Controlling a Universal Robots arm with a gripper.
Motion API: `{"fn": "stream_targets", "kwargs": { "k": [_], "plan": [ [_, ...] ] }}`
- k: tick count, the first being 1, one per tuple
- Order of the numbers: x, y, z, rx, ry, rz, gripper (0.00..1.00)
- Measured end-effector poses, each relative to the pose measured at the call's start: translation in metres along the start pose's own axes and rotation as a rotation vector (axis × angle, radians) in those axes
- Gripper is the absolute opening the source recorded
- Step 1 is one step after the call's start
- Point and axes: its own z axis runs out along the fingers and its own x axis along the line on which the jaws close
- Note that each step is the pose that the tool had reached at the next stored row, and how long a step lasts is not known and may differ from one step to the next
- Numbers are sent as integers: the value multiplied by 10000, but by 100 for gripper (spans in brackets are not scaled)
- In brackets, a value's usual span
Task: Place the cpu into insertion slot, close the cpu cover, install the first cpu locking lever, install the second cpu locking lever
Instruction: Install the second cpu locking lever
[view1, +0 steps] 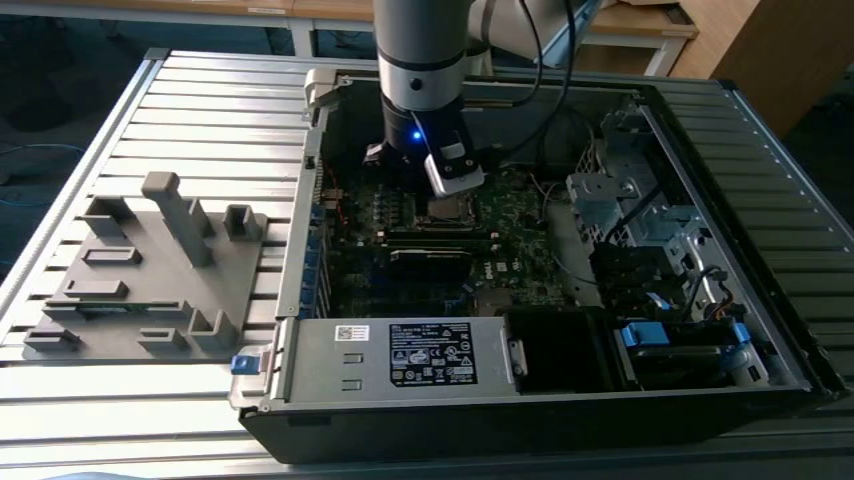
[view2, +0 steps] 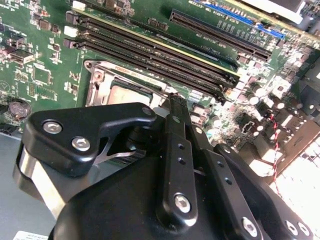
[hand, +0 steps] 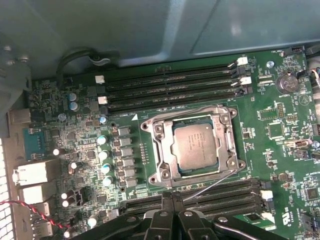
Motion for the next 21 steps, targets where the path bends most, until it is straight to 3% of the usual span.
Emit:
{"fn": "stream_targets", "kwargs": {
  "k": [21],
  "plan": [
    [-34, 7, -22, 1, 0, 0, 11]
  ]
}}
